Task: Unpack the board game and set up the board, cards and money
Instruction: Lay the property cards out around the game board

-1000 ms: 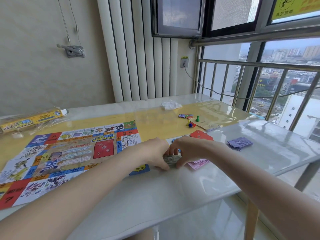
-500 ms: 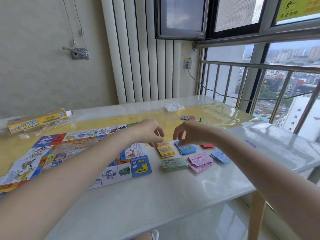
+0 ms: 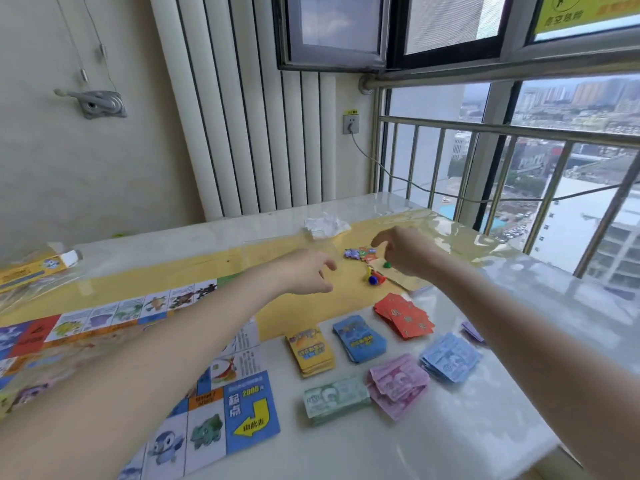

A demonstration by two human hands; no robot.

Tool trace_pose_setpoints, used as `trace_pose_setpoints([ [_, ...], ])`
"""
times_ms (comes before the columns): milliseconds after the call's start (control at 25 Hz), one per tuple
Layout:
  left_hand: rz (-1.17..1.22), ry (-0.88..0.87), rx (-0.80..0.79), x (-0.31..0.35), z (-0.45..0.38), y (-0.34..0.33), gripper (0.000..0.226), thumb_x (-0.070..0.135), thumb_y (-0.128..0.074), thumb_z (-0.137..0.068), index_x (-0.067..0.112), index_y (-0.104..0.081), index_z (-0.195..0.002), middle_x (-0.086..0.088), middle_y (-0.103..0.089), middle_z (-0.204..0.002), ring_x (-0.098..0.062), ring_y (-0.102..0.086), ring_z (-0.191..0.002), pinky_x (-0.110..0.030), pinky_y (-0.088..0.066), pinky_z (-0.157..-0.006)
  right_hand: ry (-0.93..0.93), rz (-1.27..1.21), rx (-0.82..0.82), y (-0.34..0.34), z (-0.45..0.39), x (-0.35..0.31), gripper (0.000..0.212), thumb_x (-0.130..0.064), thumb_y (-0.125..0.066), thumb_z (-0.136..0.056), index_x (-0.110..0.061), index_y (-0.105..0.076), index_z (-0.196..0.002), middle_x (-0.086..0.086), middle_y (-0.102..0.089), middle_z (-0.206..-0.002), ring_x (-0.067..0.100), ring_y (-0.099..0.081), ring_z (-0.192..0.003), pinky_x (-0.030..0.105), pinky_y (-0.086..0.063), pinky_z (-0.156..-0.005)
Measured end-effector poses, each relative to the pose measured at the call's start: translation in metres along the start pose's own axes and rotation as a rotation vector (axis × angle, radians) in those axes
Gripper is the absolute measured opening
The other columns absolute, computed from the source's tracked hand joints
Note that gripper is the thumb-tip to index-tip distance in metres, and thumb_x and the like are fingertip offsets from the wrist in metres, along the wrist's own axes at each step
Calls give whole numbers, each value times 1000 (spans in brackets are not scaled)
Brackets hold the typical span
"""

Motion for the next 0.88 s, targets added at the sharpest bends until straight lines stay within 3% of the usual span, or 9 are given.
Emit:
trace_pose_setpoints([
  [80,13,-9,8,4,-13,-2,49,22,-51,-93,25,-37,-141,-4,-63,-116,-16,-60,-97,-31,-47,-88,-56,99,-79,-4,-10,13,60,11,-34,-83,-22,-52,-130,13,-49,-127,29,-46,-116,27,-42,-74],
  [200,106,-12,-26,10,-26,-7,45,20,-49,-94,26,-42,-138,-6,-57,-123,-20,-62,-94,-32,-51,-87,-54,168,-182,-14,-14,20,57,8,-37,-85,-25,-55,-127,10,-43,-127,29,-37,-122,37,-38,-95],
  [320,181,-63,-88,27,-36,-20,45,28,-55,-92,24,-45,-135,-4,-53,-127,-22,-60,-100,-30,-51,-84,-35,107,-155,-14,-12,23,62,13,-33,-81,-26,-60,-121,9,-49,-120,23,-45,-106,30,-41,-81],
  [400,169,-52,-129,39,-44,-28,49,36,-58,-89,19,-46,-133,-4,-51,-126,-21,-58,-102,-30,-50,-80,-36,32,-154,-6,-5,30,55,11,-36,-83,-24,-64,-115,8,-57,-113,18,-48,-90,28,-41,-73],
  [480,168,10,-152,48,-51,-33,49,44,-59,-87,12,-50,-123,-5,-50,-112,-21,-57,-95,-26,-48,-68,-109,-142,-246,0,7,39,33,0,-54,-87,-16,-67,-113,8,-60,-102,18,-55,-81,28,-51,-70],
  [560,169,62,-152,58,-54,-36,55,50,-59,-84,7,-49,-118,-4,-49,-98,-18,-53,-82,-22,-43,-59,-230,-235,-390,-1,20,44,31,-14,-69,-81,-5,-65,-110,10,-62,-97,17,-60,-74,23,-56,-62],
  [720,22,39,-153,76,-58,-45,45,48,-63,-82,8,-51,-99,0,-44,-82,-15,-43,-71,-23,-37,-57,-235,38,-477,-16,25,40,31,-24,-76,-74,-1,-63,-90,5,-60,-74,9,-58,-54,18,-47,-50],
  [800,32,37,-165,78,-58,-49,35,38,-64,-83,11,-42,-77,0,-41,-74,-14,-38,-61,-22,-31,-51,-223,41,-486,-19,24,36,35,-22,-76,-74,-1,-64,-99,4,-60,-74,8,-57,-54,17,-47,-51],
  [880,30,42,-190,78,-58,-47,35,35,-65,-84,9,-41,-78,-2,-43,-73,-14,-39,-61,-23,-31,-50,-230,25,-512,-18,26,33,41,-22,-76,-74,-2,-63,-107,5,-60,-81,7,-56,-57,15,-44,-48],
])
Point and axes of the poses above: each hand's wrist, its own z-axis away from the middle knuckle, its own y-axis out of the back of the hand, x = y × z, the point moved 1 cm from there along -z, towards the middle knuckle
